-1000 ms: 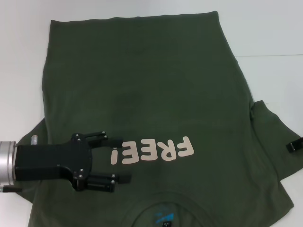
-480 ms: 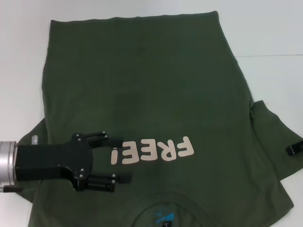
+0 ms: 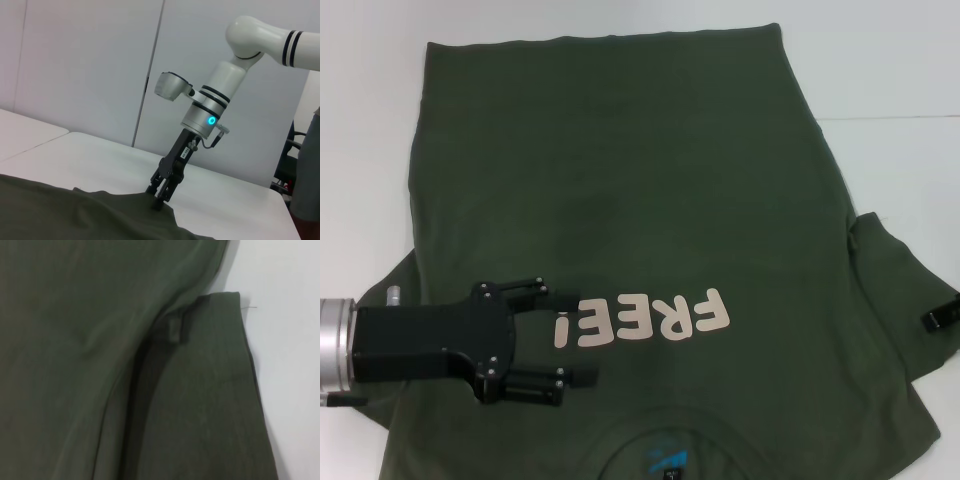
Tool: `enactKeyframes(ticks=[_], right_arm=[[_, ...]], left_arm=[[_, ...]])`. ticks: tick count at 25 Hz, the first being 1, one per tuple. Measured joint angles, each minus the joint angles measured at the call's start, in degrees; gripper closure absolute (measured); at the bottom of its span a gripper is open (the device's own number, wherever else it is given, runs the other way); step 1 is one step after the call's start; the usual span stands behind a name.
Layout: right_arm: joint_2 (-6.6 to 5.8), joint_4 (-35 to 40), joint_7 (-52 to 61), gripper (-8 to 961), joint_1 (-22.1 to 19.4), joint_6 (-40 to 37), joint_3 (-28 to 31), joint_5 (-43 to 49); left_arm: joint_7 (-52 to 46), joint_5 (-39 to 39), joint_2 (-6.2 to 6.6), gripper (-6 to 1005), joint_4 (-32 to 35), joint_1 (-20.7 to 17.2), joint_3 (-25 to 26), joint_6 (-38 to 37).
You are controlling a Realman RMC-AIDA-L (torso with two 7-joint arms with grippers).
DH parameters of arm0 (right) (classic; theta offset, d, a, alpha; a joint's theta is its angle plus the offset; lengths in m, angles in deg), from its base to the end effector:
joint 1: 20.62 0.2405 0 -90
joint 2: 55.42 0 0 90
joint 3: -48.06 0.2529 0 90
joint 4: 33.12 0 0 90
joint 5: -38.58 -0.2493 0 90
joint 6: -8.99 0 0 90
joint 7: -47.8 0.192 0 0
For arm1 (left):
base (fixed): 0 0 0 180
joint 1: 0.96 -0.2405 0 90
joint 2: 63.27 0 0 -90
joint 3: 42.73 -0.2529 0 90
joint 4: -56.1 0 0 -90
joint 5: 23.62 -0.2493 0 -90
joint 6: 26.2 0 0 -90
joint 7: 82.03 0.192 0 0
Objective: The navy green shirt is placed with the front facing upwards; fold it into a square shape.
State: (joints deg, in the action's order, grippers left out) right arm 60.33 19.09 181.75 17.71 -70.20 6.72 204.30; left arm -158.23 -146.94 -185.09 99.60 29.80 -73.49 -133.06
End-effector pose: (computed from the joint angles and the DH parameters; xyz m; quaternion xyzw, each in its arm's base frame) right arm 0.3547 0.4205 0.0410 -0.8086 0.5037 -0.1531 0.2627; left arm -0.2426 0.3336 -0.0264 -0.9501 -0.1519 -0.2696 0.0390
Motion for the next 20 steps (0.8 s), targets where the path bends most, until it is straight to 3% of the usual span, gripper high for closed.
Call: enactKeyframes(ticks=[10,20], right_arm=[[-0.16,0.1,0.2,446,0.1,-0.2,-0.1,0.0],[-0.55,0.7,0.4,621,0.8,-0.4,-0.6,0.1]], left_arm=[[0.0,0.0,0.00,124,0.0,0.1,0.0,0.7],[0.0,0.0,0.08,128,0.0,0.3,0.0,1.2]])
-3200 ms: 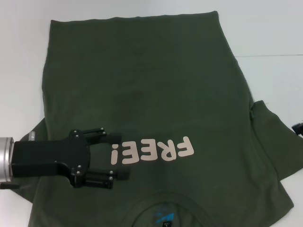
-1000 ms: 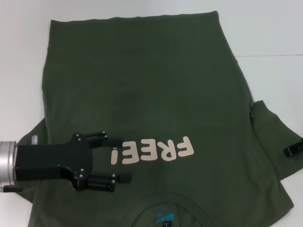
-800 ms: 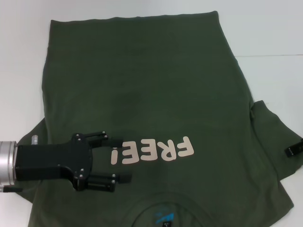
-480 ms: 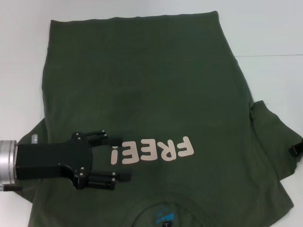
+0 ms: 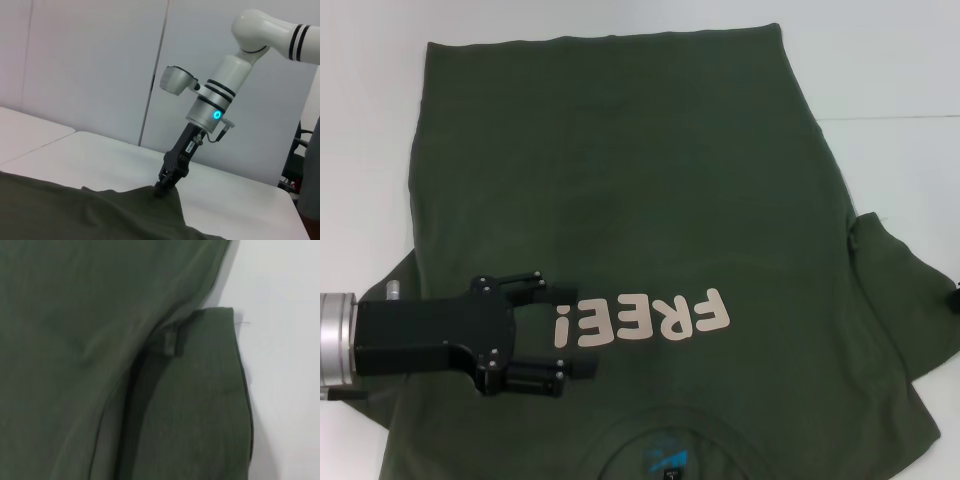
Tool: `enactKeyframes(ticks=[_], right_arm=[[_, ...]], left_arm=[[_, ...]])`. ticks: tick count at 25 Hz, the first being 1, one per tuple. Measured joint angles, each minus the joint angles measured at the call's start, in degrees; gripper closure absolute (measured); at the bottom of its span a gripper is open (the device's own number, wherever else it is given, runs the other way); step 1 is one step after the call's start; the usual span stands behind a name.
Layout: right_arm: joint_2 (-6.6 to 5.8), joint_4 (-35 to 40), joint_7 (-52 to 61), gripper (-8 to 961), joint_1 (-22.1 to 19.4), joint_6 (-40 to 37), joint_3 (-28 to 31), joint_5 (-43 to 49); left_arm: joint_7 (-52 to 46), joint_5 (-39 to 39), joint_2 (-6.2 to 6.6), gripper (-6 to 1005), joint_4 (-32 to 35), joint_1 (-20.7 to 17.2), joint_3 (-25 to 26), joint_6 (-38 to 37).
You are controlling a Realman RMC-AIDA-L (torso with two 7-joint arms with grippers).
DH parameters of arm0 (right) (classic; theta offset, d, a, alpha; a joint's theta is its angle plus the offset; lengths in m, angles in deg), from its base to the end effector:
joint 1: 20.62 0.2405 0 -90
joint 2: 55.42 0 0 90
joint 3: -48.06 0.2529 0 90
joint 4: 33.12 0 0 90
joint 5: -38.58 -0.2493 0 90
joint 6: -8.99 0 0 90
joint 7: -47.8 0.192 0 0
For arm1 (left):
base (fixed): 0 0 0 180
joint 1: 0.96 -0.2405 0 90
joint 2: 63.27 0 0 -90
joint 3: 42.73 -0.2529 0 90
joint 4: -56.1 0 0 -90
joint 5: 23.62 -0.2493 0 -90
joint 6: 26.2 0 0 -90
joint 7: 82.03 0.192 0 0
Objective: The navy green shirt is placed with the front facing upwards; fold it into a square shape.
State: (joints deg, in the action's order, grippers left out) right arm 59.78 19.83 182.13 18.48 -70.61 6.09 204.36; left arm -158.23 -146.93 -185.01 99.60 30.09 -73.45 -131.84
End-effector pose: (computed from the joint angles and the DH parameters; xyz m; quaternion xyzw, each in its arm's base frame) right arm 0.3478 0.4274 0.0480 -0.8112 0.4950 -0.1559 0.2696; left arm -0.2432 0.3386 -0.0263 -0.9508 -0.1524 -0.2654 0.0485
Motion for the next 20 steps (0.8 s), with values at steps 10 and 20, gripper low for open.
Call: enactKeyframes(ticks=[10,20], right_arm=[[-1.23,1.5,0.9,901,-0.6,1.0,0.0,2.1],[-1.41,4.1,1.7,919,-2.0,5.8,0.0,2.1]], left_arm=[[0.0,0.1,0.01,132,0.0,0.1,0.0,0.2],[0.0,0.4,0.01,136,0.0,0.1,0.0,0.3]])
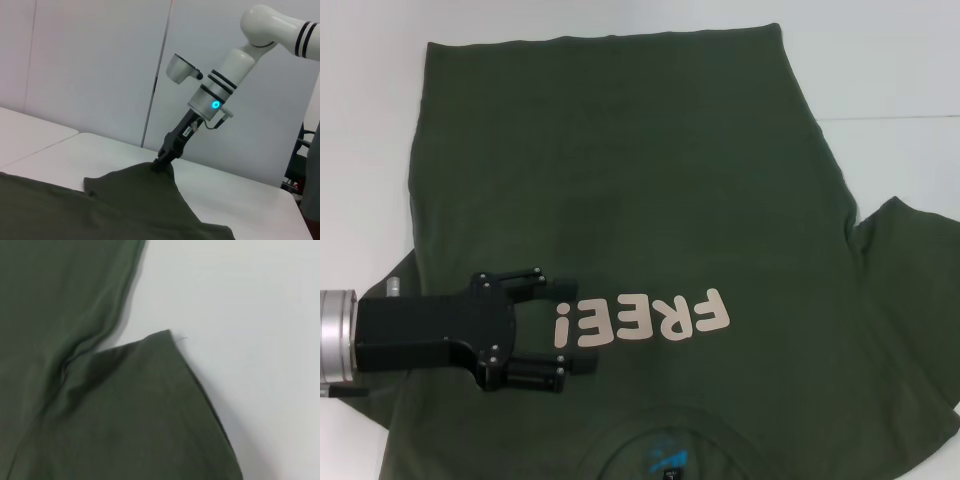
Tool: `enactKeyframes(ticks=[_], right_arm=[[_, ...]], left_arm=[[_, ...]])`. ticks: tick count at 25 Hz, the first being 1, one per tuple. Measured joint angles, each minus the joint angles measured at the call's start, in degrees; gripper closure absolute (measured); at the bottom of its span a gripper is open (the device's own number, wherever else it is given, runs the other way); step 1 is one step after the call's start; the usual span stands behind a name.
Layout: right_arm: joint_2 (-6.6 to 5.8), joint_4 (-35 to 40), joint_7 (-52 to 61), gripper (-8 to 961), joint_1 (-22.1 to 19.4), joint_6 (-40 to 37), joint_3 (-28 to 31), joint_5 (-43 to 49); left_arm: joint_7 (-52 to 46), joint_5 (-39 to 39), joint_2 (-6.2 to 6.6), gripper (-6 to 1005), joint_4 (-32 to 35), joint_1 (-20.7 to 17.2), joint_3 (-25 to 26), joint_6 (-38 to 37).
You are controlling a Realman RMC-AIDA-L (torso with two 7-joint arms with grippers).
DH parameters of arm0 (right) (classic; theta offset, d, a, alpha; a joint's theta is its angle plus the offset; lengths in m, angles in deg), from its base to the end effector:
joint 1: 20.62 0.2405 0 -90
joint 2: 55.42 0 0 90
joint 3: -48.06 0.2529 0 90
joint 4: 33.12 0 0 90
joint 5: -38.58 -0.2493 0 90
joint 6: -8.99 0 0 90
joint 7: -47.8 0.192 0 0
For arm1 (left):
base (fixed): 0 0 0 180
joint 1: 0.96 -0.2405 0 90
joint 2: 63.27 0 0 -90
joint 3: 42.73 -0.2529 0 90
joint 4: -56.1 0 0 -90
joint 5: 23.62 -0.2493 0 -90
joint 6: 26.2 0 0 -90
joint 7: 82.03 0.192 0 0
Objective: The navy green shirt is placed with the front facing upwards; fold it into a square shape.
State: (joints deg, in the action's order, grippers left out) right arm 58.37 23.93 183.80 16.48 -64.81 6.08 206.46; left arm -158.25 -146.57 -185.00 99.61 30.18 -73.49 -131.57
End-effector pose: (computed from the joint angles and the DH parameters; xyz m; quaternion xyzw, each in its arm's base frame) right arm 0.3639 0.4422 0.0935 -0.7829 0.4820 -0.1604 0.3592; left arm -0.2423 0.3404 -0.0258 -0.9503 -0.1515 -0.2670 0.0516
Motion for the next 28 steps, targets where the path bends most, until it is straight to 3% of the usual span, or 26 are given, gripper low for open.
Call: enactKeyframes(ticks=[12,17,25,28], right_arm=[[1.65,5.1,-1.4,917,1.3,-1.8,-0.1,-0.8],[2.18,7.4,-2.4,918,2.6,-5.6,-0.2,-5.9],[5.89,8.8,-1.7,918,6.5,-5.7,-6.4,-10.2],[6.31,7.4,-0.2,917,7.0,-3.1,-12.3,-12.5]], left_arm=[[-0.3,0.1,-0.05,140,0.0,-0.1,0.2,0.1],[-0.4,0.1,-0.38,142,-0.1,-0.2,0.2,0.1],[-0.6,0.1,-0.35,145,-0.1,0.1,0.3,-0.3],[-0.6,0.3,-0.35,147,-0.1,0.1,0.3,-0.3]])
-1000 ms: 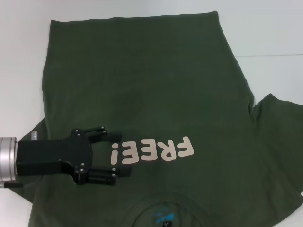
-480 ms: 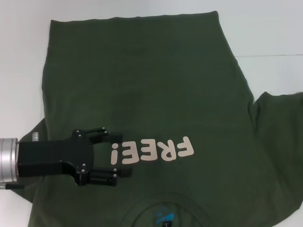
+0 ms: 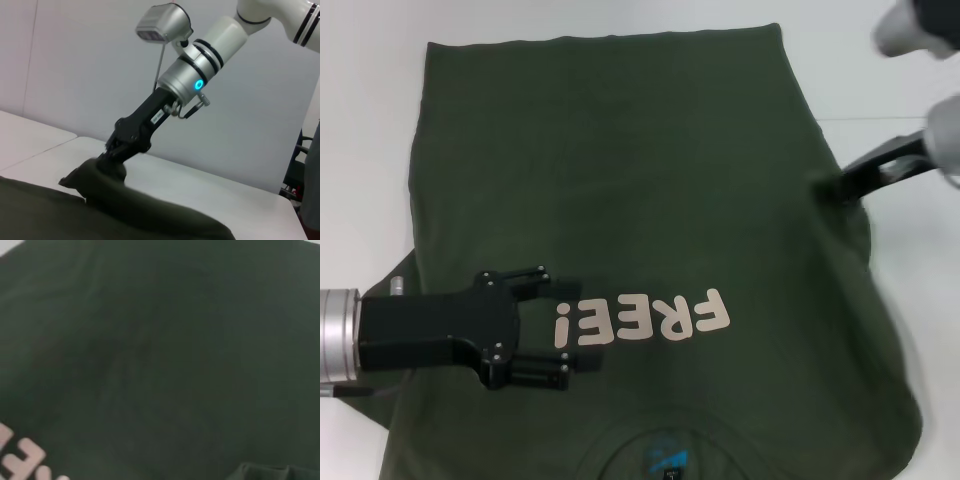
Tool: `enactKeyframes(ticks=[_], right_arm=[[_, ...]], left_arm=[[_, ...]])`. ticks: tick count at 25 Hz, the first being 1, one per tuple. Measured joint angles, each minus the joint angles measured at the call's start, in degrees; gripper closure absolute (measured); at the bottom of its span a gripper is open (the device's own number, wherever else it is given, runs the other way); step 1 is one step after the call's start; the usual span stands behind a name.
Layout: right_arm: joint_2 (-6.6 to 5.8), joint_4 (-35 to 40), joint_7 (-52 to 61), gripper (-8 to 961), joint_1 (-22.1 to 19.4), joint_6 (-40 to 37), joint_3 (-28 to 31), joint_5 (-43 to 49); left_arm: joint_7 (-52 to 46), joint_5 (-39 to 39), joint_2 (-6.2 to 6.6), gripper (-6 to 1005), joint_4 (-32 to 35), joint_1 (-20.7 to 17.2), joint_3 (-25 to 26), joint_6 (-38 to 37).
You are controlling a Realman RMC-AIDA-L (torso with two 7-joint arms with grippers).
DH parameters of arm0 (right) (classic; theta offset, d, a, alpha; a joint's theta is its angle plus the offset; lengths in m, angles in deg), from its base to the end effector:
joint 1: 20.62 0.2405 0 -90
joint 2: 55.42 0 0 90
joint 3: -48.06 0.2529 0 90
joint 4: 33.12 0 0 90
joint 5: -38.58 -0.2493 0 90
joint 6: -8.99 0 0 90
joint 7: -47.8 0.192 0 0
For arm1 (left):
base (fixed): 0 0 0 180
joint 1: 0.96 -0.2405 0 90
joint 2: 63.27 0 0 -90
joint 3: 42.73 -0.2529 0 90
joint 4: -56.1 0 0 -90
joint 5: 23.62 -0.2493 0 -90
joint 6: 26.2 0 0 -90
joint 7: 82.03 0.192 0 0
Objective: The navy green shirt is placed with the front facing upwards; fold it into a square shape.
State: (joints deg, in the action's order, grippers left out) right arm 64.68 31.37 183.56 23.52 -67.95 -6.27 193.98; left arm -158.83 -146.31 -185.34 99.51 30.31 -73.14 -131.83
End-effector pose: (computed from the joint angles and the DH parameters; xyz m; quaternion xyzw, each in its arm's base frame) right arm 0.2082 0.4815 0.0151 -0.8894 0.3480 -0.0773 0.2862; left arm -0.2396 0.3399 -0.0270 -0.9477 -0.1561 -0.2741 0.0488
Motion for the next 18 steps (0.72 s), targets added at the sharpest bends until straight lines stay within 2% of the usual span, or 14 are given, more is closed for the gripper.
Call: enactKeyframes(ticks=[4,6,11,18], right_arm=[[-0.01,-1.8,2.4,917,-0.6,4.7,-8.9,-2.1],[-0.01,-2.9,2.6,917,-0.4,5.8,-11.1,-2.3],[0.05,-5.6,2.4,917,0.1,7.6,-13.3,-4.5],[0.05,-5.7,2.2,917,0.1,8.2,-15.2,-4.8]], left_arm=[[0.0,0.1,-0.01,148,0.0,0.2,0.0,0.0],[-0.1,0.1,-0.01,149,0.0,0.2,0.0,0.0],[-0.1,0.1,-0.09,151,0.0,0.1,0.0,0.0],[-0.1,0.1,-0.13,154,0.0,0.0,0.1,0.1]])
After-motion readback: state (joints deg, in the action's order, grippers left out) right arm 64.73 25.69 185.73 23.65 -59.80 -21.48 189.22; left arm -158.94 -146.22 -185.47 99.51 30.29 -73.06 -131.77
